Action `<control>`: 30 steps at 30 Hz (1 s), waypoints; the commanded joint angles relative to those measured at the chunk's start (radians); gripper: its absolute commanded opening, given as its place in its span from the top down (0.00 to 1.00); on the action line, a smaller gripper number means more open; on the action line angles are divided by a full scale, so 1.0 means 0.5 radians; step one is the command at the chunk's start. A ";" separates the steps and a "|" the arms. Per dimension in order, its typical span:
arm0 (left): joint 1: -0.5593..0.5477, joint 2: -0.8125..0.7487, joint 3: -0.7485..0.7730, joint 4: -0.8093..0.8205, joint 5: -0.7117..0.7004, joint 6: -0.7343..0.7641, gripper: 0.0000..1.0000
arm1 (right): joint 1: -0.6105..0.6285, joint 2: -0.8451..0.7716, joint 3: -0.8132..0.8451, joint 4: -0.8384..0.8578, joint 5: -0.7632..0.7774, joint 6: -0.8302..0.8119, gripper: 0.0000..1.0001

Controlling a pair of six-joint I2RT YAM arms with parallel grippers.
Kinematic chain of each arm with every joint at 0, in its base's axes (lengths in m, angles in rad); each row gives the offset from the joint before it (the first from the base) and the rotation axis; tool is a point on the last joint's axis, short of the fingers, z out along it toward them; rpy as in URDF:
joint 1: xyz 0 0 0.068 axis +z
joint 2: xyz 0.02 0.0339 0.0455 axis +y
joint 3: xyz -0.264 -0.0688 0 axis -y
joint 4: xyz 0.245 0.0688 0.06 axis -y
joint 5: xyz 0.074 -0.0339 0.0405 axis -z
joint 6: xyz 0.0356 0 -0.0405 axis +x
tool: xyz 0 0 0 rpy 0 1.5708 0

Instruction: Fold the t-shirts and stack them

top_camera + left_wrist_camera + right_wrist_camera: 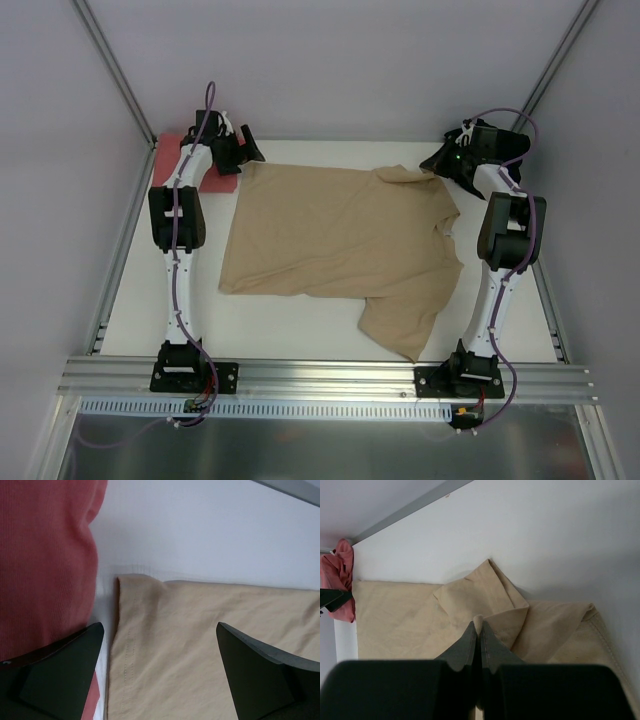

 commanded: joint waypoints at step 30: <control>0.025 -0.130 -0.147 0.182 0.110 -0.135 1.00 | -0.005 -0.039 0.142 -0.033 -0.097 -0.017 1.00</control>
